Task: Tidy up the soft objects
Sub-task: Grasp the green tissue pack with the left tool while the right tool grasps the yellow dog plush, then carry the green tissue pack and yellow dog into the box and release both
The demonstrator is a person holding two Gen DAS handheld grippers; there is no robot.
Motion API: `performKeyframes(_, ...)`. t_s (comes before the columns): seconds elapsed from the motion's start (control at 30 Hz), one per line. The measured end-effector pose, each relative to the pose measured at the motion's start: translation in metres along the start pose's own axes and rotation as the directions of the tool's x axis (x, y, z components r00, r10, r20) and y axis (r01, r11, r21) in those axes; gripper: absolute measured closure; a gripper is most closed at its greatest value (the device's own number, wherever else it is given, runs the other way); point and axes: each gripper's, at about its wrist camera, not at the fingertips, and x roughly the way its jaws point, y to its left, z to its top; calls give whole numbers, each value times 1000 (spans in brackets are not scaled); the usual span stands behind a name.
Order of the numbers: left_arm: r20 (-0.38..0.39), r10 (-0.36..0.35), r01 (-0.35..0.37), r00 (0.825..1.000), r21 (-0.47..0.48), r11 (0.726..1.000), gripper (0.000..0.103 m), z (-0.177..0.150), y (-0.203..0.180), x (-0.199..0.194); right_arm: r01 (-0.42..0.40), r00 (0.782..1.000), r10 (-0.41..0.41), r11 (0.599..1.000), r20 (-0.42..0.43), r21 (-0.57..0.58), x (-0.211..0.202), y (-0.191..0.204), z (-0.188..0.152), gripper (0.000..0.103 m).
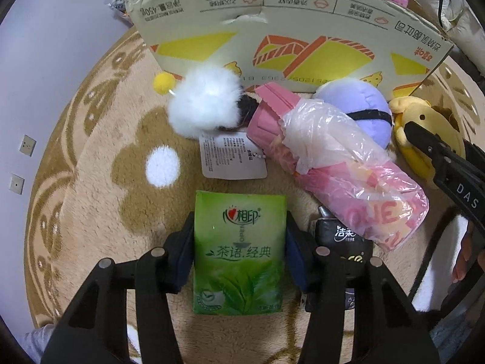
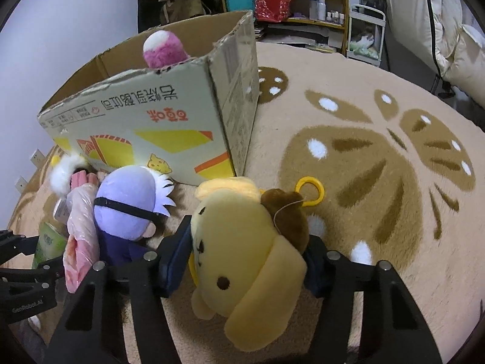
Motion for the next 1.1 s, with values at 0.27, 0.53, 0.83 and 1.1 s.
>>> performKeyframes(0.27,46,18,-16,999,-26,1000,52,-1,1,-14,-9,999,8,1000,35,10,-10,-2,3,40)
performKeyframes(0.53,105,53,-47,993,-66,997,52,-1,24,-27,-37,995,32,998,94,52,-30,-6,6,40)
performKeyframes(0.83,170,110,-91,979,-116,989,52,1,40,-57,-99,973,75,990,219,101,-69,-12,14,40)
performKeyframes(1.1,279,155,-120,948,-139,983,52,15,54,-85,-111,948,86,992,306,66,-92,-5,25,40)
